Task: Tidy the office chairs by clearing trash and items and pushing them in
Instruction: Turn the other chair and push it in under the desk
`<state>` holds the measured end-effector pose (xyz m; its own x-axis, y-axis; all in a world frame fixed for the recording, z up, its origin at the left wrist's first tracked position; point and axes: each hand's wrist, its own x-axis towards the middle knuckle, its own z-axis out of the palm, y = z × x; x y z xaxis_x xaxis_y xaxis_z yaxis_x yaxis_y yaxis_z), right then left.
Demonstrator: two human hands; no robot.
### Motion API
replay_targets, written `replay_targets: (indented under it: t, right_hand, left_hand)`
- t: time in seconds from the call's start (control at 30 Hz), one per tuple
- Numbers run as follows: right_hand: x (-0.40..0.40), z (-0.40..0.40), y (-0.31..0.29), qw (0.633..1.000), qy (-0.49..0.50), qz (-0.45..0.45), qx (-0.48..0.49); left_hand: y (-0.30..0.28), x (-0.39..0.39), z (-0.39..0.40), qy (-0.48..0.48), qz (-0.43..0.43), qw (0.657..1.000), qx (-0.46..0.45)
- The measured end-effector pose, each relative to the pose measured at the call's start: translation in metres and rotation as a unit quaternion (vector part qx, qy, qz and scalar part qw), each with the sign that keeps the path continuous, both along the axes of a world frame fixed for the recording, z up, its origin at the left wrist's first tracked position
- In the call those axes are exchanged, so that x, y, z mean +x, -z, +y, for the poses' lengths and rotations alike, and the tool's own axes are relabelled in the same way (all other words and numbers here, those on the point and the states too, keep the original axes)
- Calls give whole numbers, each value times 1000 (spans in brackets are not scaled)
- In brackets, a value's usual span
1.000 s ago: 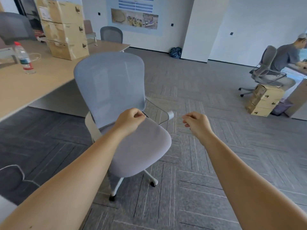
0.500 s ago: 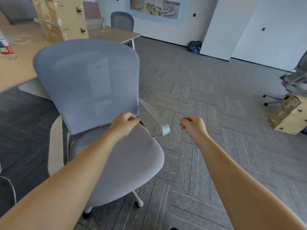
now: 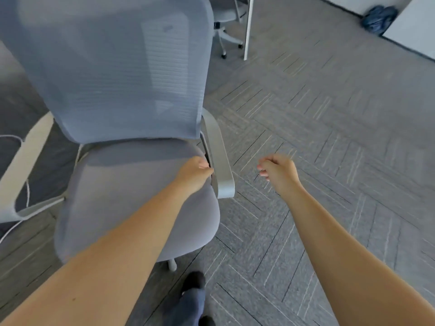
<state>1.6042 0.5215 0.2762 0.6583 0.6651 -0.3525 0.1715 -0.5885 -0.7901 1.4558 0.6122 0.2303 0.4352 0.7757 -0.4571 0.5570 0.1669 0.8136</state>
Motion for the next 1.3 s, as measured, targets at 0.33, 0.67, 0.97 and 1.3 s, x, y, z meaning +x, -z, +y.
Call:
replay_targets:
  t: [0.33, 0.67, 0.97, 1.3]
  right_hand:
    - [77, 70, 75, 997, -57, 49, -19]
    - [128, 101, 117, 971, -218, 86, -46]
    - [121, 99, 100, 953, -293, 79, -3]
    - [121, 60, 53, 963, -233, 26, 135]
  left_hand:
    - [79, 91, 49, -153, 53, 983, -82]
    - [113, 125, 41, -258, 74, 963, -22]
    - [114, 92, -15, -258, 210, 943, -11]
    - [66, 63, -85, -314, 256, 914, 37]
